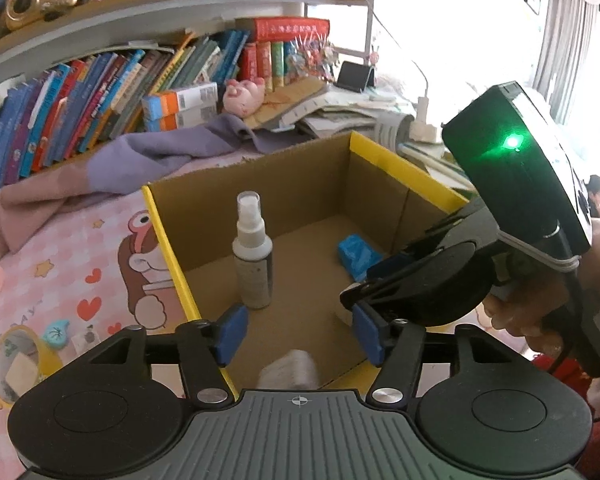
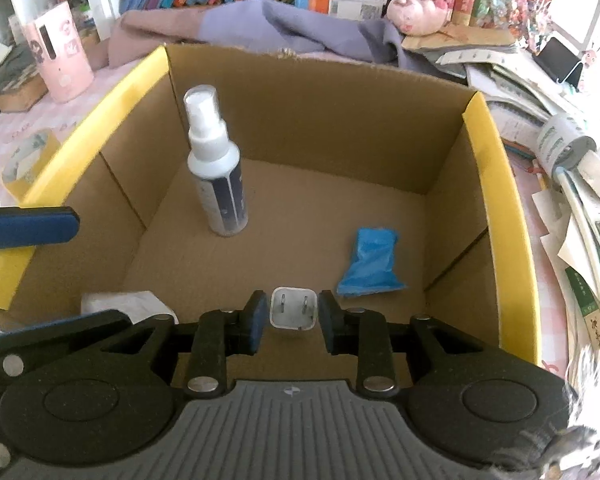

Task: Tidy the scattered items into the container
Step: 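Lift both tools out of the box and back away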

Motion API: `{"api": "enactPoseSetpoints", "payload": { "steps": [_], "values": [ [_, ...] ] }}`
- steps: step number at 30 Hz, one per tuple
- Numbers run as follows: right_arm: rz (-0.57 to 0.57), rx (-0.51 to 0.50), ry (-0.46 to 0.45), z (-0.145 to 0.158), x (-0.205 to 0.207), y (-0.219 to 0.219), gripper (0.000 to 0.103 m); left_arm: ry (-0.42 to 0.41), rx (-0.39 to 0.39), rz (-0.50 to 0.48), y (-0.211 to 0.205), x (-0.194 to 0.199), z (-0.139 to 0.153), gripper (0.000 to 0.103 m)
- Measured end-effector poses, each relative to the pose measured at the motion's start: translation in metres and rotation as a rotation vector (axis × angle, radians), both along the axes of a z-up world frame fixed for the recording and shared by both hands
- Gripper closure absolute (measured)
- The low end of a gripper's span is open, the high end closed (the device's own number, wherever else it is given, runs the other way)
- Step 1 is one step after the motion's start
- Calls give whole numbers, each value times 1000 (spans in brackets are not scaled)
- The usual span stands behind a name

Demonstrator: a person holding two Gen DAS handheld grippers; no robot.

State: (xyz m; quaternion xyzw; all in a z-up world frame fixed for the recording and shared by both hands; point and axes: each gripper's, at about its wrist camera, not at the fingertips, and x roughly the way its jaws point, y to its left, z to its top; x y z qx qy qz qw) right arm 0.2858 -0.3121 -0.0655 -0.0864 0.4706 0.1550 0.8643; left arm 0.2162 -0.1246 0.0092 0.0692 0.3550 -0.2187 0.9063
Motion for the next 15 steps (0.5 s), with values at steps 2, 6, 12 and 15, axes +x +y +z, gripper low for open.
{"api": "enactPoseSetpoints", "payload": {
  "steps": [2,6,12,15],
  "values": [
    [-9,10,-27,6,-5,-1,72,-26,2,8,2,-4,5,39],
    [-23,33,-75,18,-16,-2,65,-72,-10,26,8,-15,16,32],
    [-34,32,-191,38,-43,4,55,-137,-47,53,25,-35,34,25],
    [-56,59,-250,47,-60,6,50,-173,-58,73,35,-45,41,21]
  ]
}}
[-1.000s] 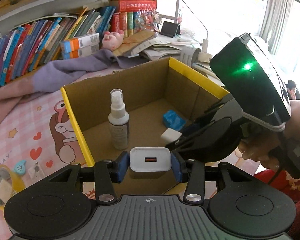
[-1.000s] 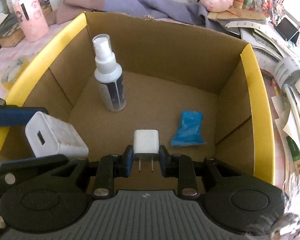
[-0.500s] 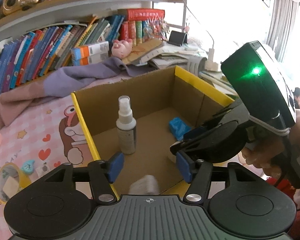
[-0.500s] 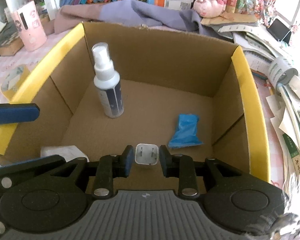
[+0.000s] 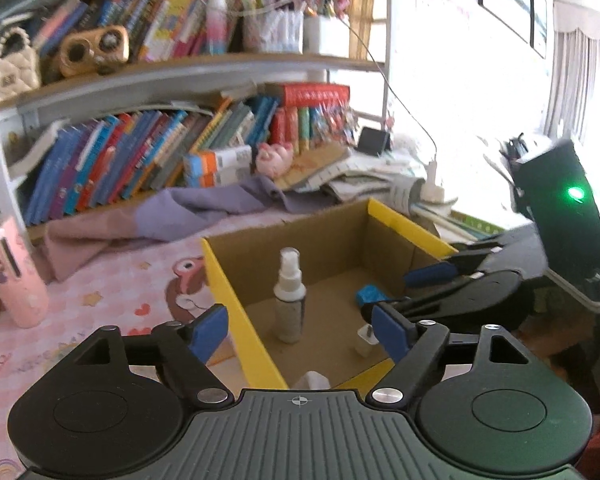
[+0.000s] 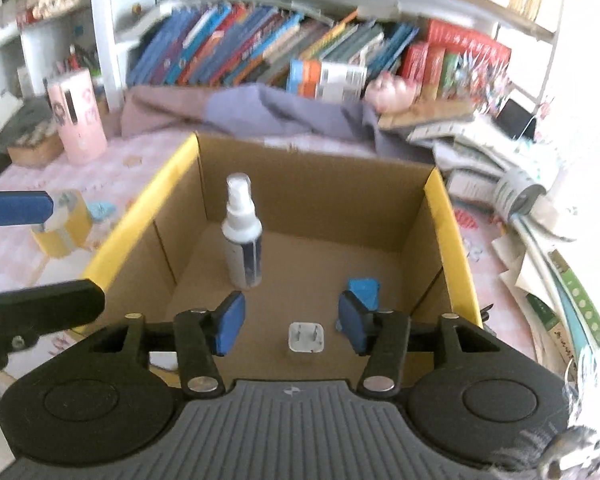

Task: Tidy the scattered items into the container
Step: 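Lift both tools out of the box and back away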

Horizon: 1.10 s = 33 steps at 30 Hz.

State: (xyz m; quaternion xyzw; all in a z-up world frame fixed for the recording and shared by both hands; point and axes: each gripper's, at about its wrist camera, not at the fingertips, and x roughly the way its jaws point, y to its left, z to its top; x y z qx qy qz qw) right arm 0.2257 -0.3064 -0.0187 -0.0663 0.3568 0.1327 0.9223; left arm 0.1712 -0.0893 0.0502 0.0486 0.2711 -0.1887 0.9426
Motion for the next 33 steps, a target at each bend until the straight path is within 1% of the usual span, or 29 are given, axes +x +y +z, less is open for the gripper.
{"api": "enactPoseSetpoints", "payload": {
  "steps": [7,11,15,16,22,27,33],
  "values": [
    [-41,8,-90,10,-33,15,49,-24,-23,39,25,-21,3,17],
    [-77,10,-144,14,-52,23,48,-8,-31,78,43,-32,-1,16],
    [-114,19,-167,13,-68,29,46,14,-35,119,62,-45,-7,16],
    [-121,15,-171,12,-73,32,44,17,-36,131,66,-48,-9,16],
    [-122,-15,-172,3,-99,53,38,-10,-7,193,83,-70,-17,16],
    [-88,-31,-167,-3,-125,73,34,20,-8,198,94,-87,-22,16],
    [-51,-38,-139,-12,-154,94,33,30,30,200,105,-111,-28,16]
  ]
}}
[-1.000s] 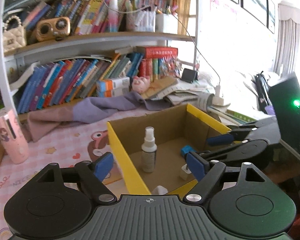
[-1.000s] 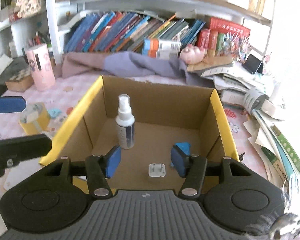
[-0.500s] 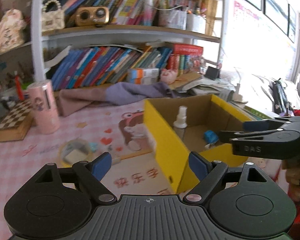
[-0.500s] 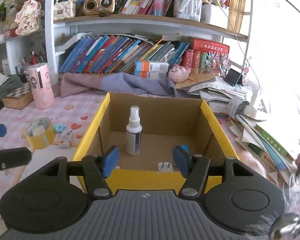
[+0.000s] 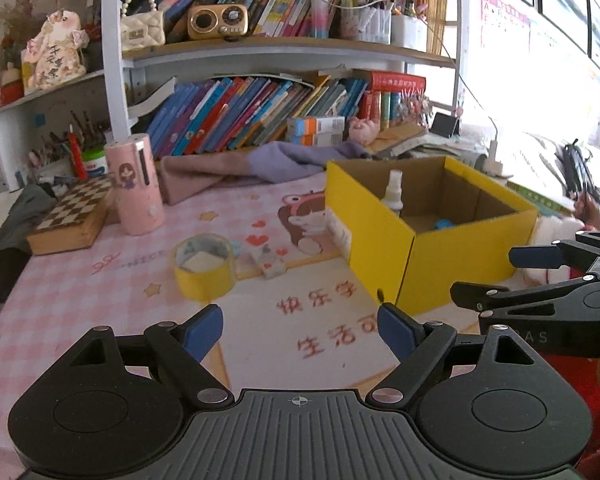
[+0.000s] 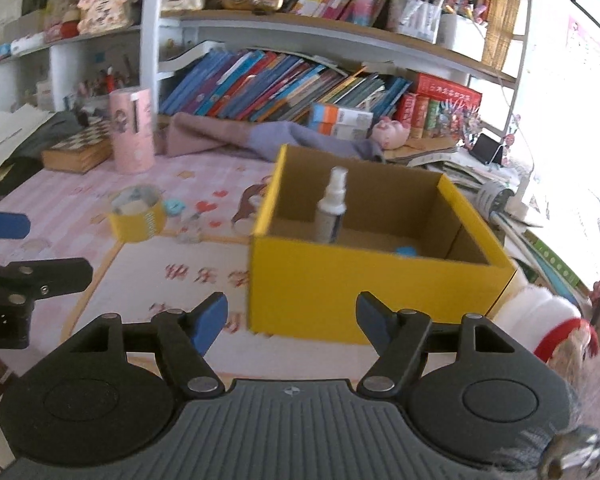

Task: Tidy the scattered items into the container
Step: 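Lift both tools out of the box and back away, then move the left tool to the yellow tape roll while the right tool approaches the small white box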

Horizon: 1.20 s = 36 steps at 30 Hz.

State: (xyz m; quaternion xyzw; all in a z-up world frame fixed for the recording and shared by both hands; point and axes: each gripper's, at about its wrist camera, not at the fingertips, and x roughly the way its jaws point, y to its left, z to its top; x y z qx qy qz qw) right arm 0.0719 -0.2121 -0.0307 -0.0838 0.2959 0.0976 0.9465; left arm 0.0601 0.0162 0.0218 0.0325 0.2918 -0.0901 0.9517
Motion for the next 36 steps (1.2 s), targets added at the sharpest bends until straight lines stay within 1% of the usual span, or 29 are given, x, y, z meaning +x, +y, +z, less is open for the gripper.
{"api": "enactPoseSetpoints", "payload": {
  "steps": [5,9,11,19,23,28,34,36],
  "values": [
    [22,5,37,-8,-18,16,33,37,4,2,13,-17,-6,14],
    [42,13,54,-10,-30,28,32,47,6,18,25,-31,-8,12],
    [50,19,60,-11,-34,33,32,49,6,29,30,-37,-8,10],
    [108,52,87,-11,-44,57,32,54,-8,94,58,-57,-7,10],
    [144,64,107,-11,-44,70,32,40,-22,134,72,-65,-5,10],
    [200,63,115,-7,-44,83,34,22,-69,173,86,-67,0,10],
    [216,57,124,-7,-38,89,35,26,-75,164,88,-62,-3,10],
    [219,52,126,-8,-35,90,37,31,-80,165,88,-58,-4,10]
  ]
}}
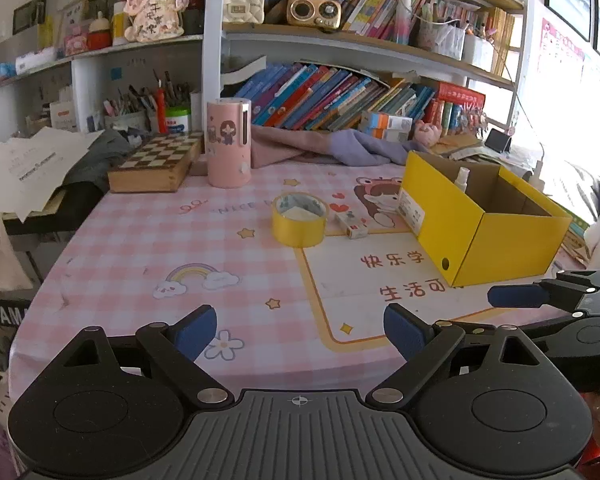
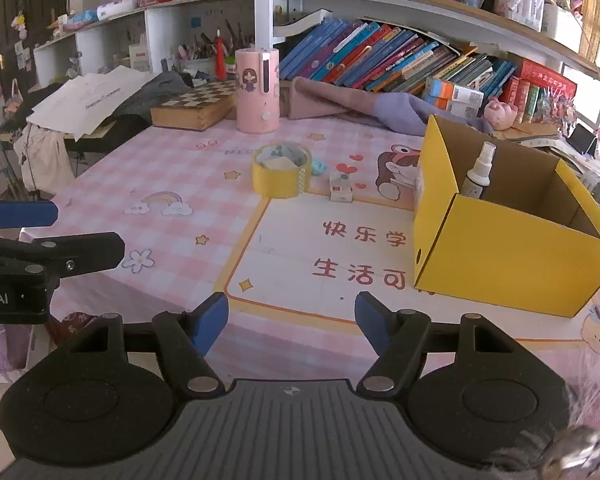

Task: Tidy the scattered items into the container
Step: 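Move the left tool to the yellow tape roll while the right tool approaches the small white box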

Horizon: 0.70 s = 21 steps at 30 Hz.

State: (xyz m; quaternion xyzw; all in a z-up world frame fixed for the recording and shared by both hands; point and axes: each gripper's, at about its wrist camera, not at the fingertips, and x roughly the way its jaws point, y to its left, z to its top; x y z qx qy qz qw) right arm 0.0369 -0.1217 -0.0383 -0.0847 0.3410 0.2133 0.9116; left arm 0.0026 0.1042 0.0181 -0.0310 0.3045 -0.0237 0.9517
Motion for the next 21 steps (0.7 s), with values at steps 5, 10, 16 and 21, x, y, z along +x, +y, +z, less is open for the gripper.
{"api": "enactPoseSetpoints", "payload": {
  "steps": [5,10,16,21],
  "values": [
    [15,-17,-9,-4,8,4,44,12,-6,-11,-1,13,-5,10],
    [23,-14,5,-9,30,8,45,25,11,-16,-1,30,-9,10],
    [52,-15,27,-15,58,18,45,35,-2,1,6,55,-13,10],
    [58,-19,40,-17,81,24,45,40,-15,-3,11,77,-16,10]
  ]
}}
